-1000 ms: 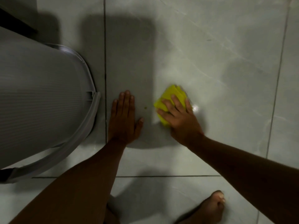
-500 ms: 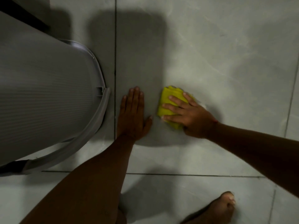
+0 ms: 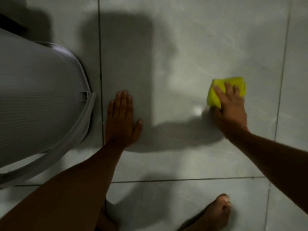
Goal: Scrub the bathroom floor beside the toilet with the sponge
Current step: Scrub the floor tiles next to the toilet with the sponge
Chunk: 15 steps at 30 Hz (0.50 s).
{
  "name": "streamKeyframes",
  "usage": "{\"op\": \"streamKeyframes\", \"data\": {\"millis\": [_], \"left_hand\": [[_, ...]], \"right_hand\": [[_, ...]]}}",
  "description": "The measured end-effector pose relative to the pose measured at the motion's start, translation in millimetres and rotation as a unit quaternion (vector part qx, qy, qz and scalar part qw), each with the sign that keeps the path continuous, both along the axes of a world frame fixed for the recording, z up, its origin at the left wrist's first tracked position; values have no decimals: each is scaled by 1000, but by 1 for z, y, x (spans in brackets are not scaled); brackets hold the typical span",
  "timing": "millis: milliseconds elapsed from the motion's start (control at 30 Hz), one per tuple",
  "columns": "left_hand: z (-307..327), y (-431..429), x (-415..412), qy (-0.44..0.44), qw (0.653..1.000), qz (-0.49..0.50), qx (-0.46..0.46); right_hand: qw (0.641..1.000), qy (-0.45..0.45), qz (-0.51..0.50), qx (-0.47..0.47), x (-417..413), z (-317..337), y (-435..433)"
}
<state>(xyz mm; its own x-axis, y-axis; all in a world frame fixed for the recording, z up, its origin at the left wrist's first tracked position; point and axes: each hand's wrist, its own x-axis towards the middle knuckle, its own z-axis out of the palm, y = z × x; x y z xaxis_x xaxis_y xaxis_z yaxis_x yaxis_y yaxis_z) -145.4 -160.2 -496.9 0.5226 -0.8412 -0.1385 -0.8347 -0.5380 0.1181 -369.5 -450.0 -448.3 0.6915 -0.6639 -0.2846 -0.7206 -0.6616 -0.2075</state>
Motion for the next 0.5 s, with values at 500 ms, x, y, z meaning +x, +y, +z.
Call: {"op": "streamKeyframes", "data": {"millis": [500], "left_hand": [[1, 0, -1, -7, 1000, 0, 5]], "right_hand": [[979, -3, -204, 0, 5, -13, -21]]}}
